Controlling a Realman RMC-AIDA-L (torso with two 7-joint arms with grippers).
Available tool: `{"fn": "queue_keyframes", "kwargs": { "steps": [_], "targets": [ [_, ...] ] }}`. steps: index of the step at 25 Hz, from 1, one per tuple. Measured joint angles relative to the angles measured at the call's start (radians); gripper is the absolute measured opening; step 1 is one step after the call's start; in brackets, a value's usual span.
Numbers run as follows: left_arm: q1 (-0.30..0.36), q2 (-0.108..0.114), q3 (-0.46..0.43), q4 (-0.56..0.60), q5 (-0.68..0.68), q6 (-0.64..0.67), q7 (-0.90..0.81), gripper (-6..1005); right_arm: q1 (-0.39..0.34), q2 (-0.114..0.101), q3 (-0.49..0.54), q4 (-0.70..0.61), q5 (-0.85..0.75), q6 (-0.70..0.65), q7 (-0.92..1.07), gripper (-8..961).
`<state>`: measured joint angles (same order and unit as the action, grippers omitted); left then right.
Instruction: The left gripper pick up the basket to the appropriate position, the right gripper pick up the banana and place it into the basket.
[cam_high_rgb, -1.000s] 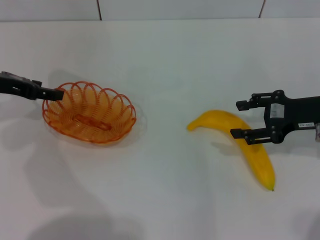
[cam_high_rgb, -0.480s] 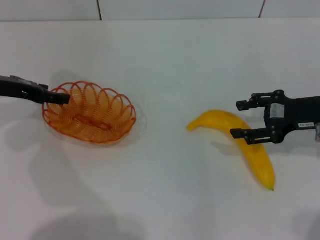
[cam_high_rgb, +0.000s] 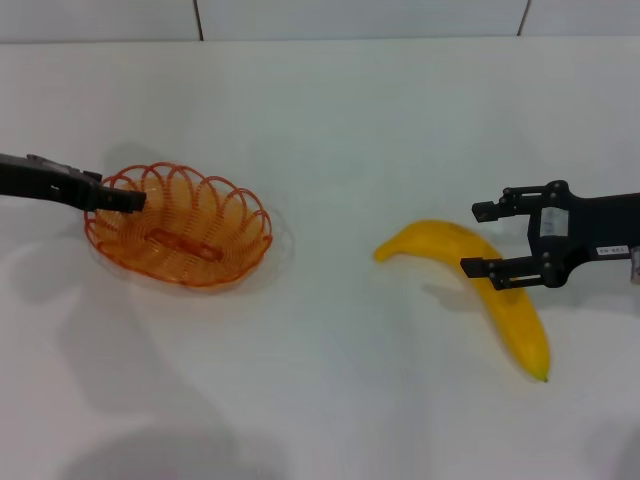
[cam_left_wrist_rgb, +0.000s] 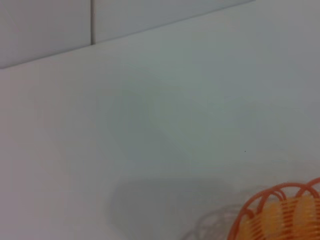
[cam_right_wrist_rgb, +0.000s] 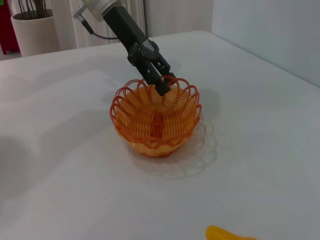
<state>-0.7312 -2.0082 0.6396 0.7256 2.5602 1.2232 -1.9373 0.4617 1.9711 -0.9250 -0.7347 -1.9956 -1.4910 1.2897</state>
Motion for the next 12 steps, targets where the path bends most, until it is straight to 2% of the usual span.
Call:
{"fn": "queue_keyframes", "kwargs": {
  "steps": [7, 12],
  "targets": [
    [0.003, 0.000, 0.000, -0.001, -0.001, -0.022, 0.007, 793, 0.000, 0.000, -0.002, 0.000, 0.000, 0.000, 0.009, 758],
    [0.003, -0.009, 0.000, -0.017, -0.001, -0.053, 0.018, 792, 0.000, 0.000, -0.002, 0.000, 0.000, -0.002, 0.011, 758]
  ]
}}
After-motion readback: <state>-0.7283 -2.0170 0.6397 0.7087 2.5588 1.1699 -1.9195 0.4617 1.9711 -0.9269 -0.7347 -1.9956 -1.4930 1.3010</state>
